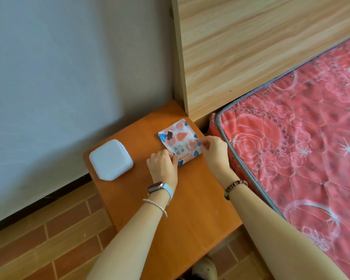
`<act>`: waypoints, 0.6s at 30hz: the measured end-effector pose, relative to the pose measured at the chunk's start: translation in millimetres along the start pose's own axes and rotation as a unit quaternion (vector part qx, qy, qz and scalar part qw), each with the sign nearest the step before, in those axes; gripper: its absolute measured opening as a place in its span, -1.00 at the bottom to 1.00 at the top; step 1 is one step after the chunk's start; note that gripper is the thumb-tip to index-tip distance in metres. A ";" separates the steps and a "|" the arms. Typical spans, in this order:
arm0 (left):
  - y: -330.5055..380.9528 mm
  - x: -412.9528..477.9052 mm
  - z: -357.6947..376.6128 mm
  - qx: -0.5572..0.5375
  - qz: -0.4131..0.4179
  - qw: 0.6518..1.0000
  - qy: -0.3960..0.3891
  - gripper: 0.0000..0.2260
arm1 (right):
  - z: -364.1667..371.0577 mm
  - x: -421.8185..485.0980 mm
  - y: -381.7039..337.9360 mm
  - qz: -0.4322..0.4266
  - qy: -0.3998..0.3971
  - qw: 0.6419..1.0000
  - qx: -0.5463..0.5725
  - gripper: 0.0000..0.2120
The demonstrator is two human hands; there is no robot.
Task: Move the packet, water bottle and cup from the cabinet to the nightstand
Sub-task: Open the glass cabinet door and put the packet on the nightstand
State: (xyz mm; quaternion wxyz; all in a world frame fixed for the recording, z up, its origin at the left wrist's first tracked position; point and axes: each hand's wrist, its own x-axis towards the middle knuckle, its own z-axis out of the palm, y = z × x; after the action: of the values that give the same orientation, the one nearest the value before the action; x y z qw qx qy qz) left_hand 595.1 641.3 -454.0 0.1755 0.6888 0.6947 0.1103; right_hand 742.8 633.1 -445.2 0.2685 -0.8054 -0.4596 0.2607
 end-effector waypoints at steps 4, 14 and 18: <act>-4.0 12.3 6.1 0.015 0.005 1.000 0.007 -0.84 | 10.1 12.8 -2.9 -0.019 0.011 1.000 -0.008 -0.65; -10.4 15.2 -2.5 0.100 0.042 0.994 0.012 -0.71 | 6.3 4.9 -12.6 -0.025 0.022 0.999 -0.036 -0.73; -8.7 8.5 -30.2 0.108 0.061 0.992 0.003 -0.71 | -24.2 -10.3 -27.9 -0.045 0.043 0.994 -0.088 -0.75</act>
State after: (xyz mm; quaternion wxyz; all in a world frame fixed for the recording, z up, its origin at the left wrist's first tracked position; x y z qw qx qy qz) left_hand 575.2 652.2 -430.6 0.0910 0.7442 0.6601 0.0470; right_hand 737.6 631.5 -407.2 0.2275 -0.8149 -0.5047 0.1715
